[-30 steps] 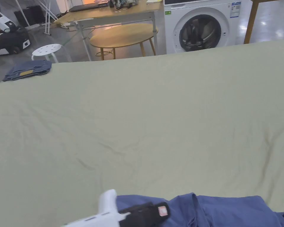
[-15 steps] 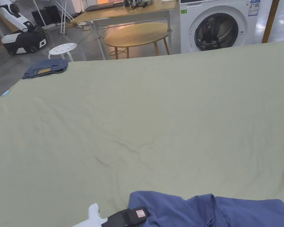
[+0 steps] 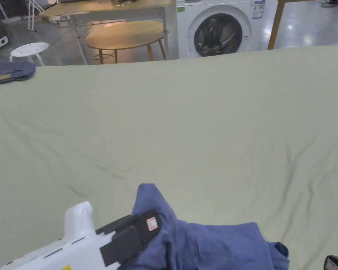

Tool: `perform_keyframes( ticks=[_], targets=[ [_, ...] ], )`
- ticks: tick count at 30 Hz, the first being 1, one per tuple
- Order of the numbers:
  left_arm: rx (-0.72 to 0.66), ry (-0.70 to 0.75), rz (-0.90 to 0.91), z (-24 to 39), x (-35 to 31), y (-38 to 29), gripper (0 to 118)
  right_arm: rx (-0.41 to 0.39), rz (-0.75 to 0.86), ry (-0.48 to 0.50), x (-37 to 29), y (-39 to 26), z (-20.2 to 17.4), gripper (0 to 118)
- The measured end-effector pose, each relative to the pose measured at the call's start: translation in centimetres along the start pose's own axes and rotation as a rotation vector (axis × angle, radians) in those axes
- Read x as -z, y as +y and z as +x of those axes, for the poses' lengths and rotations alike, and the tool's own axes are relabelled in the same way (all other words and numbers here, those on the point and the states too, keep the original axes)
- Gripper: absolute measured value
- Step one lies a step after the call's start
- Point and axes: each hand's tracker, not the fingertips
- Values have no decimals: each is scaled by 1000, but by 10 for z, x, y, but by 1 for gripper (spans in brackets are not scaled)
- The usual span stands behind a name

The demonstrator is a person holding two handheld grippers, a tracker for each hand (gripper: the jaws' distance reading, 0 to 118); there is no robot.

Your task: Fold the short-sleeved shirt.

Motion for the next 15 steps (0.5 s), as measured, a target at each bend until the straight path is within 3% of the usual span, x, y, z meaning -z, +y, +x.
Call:
perform_keyframes(
  ticks=[5,8,9,10,11,14,15],
  targets=[
    [112,-53,-288,47,104,-50,3,13,27,-9,-15,-4,0,0],
    [123,-113,-288,53,125,-68,8,36,33,-17,-20,-9,5,0],
    [117,-128,-288,53,126,-66,17,44,32,-29,-21,-12,7,0],
    [101,-156,-272,49,122,-66,43,50,32,-37,-22,-14,9,0],
    [78,-173,-249,46,120,-62,54,60,29,-36,-22,-16,13,0],
    [-35,-196,-211,35,109,-50,43,88,16,-46,-22,-22,19,0],
    [-46,-171,-197,33,109,-50,28,95,11,-47,-21,-24,20,0]
  ],
)
